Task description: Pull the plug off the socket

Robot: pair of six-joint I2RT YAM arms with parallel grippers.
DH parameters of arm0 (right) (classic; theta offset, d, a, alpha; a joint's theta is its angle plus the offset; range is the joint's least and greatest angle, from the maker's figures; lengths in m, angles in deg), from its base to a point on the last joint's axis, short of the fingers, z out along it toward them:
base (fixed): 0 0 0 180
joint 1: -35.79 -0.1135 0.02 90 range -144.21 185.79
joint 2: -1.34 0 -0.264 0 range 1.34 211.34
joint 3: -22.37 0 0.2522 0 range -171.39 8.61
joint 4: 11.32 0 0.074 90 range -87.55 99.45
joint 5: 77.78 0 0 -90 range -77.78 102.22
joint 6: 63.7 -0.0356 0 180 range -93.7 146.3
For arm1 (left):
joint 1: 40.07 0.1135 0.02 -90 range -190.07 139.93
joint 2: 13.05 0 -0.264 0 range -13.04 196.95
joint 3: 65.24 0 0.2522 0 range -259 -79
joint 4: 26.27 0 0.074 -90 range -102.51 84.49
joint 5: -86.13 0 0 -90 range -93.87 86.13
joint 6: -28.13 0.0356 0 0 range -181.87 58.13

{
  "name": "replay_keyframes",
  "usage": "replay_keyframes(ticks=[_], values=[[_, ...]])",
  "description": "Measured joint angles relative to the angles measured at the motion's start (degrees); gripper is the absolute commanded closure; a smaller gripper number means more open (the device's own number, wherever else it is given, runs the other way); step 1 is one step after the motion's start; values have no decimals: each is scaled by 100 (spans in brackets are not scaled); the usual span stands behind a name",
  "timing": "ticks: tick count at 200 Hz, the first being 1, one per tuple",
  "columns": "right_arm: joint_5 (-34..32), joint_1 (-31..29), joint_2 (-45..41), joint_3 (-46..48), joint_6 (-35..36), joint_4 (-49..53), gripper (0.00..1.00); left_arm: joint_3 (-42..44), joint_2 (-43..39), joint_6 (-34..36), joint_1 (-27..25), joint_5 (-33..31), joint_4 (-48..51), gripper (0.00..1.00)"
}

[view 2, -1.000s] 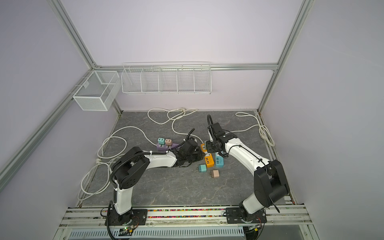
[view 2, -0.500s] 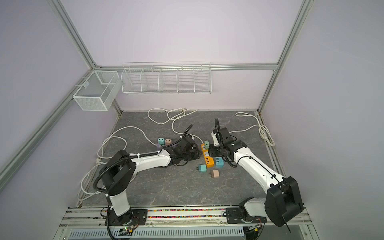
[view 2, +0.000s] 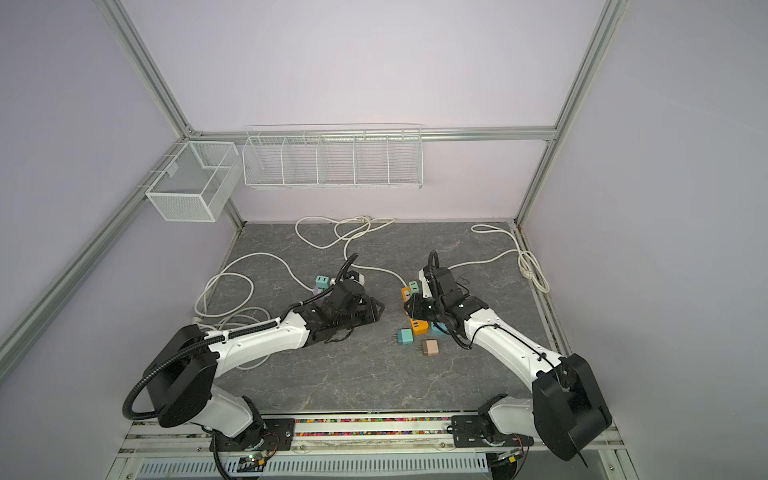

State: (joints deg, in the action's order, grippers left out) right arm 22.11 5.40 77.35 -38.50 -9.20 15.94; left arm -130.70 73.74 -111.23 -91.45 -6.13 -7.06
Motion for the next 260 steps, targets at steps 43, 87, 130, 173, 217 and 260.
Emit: replay_keyframes(ticks=[43,87,130,173,217,260], values=[[52,-240,614,0,-400,-789,78,450,-715,2,63,-243,151,55],[44,-417,1139,0,-612,-1373,78,726,-1207,0,157,-566,323,53],[39,-544,1528,20,-721,-1725,77,949,-1377,-48,162,-737,304,51],[-2,-605,1871,20,-761,-1856,76,1113,-1381,-144,162,-758,240,51],[-105,-667,2098,20,-782,-1912,71,1156,-1351,-162,162,-732,79,51],[-153,-719,2144,17,-804,-1982,64,1152,-1154,-229,162,-581,37,51]])
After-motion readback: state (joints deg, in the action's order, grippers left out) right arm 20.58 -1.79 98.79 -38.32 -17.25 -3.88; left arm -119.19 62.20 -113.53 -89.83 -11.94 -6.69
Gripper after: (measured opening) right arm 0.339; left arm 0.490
